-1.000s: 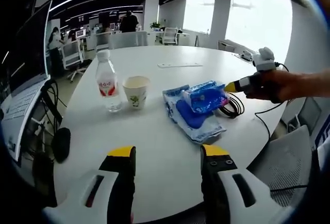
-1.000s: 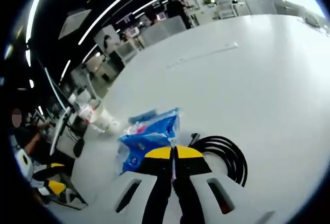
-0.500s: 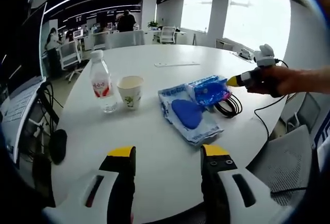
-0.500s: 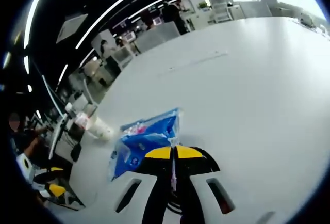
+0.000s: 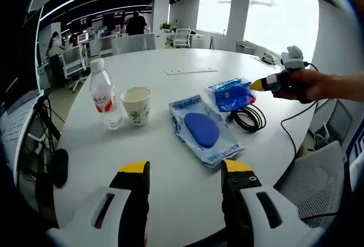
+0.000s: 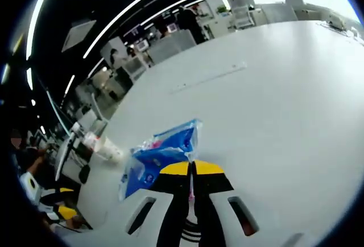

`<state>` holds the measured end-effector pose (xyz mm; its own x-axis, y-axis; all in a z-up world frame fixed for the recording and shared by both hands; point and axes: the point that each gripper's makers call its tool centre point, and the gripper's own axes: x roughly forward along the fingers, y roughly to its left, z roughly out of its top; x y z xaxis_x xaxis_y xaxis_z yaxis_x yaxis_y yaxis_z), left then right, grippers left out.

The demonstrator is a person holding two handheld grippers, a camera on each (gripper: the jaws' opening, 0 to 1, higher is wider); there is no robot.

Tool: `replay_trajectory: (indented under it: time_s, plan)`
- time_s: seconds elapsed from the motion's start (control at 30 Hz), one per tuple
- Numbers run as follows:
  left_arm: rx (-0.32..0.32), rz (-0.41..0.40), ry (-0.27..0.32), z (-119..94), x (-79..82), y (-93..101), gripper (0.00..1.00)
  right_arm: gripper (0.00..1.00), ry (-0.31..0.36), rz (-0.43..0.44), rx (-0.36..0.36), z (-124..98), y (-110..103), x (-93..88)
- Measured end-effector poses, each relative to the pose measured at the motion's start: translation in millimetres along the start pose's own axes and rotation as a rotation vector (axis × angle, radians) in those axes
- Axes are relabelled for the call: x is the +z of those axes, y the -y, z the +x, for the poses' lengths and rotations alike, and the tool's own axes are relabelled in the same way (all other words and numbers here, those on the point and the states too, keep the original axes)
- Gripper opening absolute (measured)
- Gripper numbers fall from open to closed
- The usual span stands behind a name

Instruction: Arrange the tabletop items into an orderly group along one side of the table until the central work area is clear of visible clutter.

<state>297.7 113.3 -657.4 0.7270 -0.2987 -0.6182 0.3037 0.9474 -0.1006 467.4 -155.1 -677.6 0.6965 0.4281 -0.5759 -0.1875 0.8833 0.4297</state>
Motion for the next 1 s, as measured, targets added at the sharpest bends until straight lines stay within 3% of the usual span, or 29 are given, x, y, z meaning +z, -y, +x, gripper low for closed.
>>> replay_trajectory:
  time_s: [0.53, 0.77, 1.0]
  plan:
    - [-0.005, -0.005, -0.005, 14.5, 7.9, 8.4, 0.50, 0.00, 0.036, 0.010, -0.012, 0.0, 27.3, 42.3]
    - [0.001, -0.011, -0.015, 18.5, 7.6, 10.7, 0.50, 0.00, 0.018, 0.004, -0.028, 6.5, 45.6, 44.3]
    - [0.014, -0.023, -0.030, 20.5, 3.1, 12.1, 0.50, 0.00, -0.022, 0.003, -0.046, 11.3, 63.1, 32.3]
